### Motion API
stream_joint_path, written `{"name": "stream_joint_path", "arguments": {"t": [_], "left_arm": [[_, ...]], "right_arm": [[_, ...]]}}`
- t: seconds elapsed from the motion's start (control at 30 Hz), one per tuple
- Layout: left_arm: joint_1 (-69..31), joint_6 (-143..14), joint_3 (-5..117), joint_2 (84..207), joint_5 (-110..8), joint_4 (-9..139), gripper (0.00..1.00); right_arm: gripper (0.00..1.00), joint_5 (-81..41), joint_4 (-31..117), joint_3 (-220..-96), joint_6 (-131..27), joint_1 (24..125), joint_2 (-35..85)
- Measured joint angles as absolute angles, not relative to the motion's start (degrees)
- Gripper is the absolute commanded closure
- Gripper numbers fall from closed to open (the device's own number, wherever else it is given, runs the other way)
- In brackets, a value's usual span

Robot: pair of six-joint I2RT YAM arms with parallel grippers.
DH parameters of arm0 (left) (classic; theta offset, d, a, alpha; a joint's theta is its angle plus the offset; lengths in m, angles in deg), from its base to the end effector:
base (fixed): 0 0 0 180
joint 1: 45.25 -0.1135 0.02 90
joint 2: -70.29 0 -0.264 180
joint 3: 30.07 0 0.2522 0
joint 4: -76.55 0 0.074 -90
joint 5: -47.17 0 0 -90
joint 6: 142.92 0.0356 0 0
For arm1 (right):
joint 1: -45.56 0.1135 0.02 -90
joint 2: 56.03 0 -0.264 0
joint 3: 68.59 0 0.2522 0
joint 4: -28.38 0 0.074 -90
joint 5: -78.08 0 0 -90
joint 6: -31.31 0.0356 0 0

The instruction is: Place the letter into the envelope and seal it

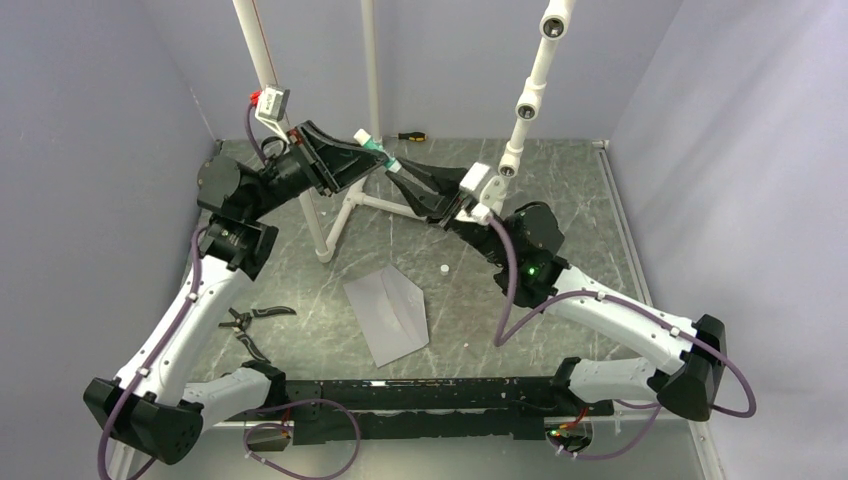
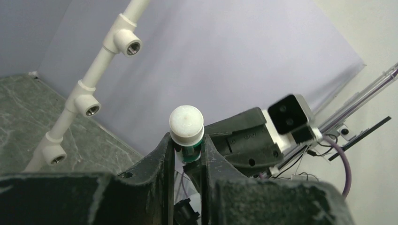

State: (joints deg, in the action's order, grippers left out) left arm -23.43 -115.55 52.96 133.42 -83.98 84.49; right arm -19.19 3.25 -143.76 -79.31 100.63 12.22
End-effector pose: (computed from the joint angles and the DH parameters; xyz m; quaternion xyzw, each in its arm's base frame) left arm 0.2020 -0.1061 0.4819 0.1136 0.5579 -0.6732 0.4718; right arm 0.1481 0.2200 0.4471 -0.3404 0.3477 0.2879 0.8248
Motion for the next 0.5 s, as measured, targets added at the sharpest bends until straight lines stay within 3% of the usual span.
{"name": "stream_joint_path", "arguments": {"t": [0.33, 0.5], "left_arm": [[-22.9, -109.5, 51.7, 130.0, -86.6, 91.4, 0.98], [-22.8, -107.5, 51.7, 130.0, -88.4, 92.4, 0.98]], "right_arm": [[1.0, -13.7, 0.2, -143.7, -30.8, 101.6, 10.9], [1.0, -10.6, -4.0, -140.7, -15.1, 101.8, 10.9]]}}
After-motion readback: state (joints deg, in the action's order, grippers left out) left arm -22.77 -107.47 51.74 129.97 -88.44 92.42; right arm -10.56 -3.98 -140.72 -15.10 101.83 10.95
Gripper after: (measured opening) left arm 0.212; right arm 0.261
